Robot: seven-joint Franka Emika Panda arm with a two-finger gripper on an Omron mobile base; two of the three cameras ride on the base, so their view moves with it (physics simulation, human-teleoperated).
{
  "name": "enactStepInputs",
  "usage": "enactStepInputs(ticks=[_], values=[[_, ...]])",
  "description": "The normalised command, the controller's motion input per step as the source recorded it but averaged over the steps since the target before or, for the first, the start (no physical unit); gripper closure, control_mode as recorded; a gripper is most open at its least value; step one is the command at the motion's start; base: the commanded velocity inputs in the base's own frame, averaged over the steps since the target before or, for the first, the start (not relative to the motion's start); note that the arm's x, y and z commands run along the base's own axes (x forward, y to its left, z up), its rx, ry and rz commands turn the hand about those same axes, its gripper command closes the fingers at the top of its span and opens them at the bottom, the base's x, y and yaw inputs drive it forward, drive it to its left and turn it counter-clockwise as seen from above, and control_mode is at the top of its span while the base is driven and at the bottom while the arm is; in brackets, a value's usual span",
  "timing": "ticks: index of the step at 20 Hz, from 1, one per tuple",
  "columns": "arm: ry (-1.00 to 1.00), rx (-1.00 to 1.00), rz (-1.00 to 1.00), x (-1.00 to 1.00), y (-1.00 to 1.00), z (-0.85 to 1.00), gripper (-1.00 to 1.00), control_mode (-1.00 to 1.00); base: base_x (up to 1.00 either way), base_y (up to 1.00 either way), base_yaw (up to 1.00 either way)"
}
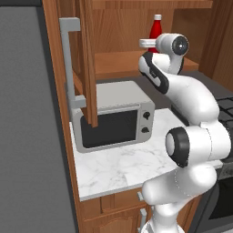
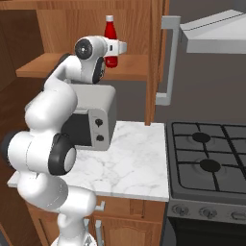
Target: Pick the water bottle, can from the counter and place them in the open cabinet.
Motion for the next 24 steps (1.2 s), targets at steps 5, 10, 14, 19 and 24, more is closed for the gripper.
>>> enactStepInputs(ticks=[5,10,14,19,24], values=[[0.01,0.0,-0.02,-0.38,0.02,0.05,-1.0,-1.0,0.0,0.0,0.0],[0.03,0.0,-0.02,-0.55,0.0,0.05,-1.0,-1.0,0.0,0.0,0.0],[0.08,0.0,0.0,-0.58,0.0,0.06,-1.0,-1.0,0.0,0.0,0.0],[0.19,0.0,0.0,-0.54,0.0,0.2,-1.0,-1.0,0.0,0.0,0.0],[0.21,0.0,0.02,-0.62,0.0,0.08,-1.0,-1.0,0.0,0.0,0.0]])
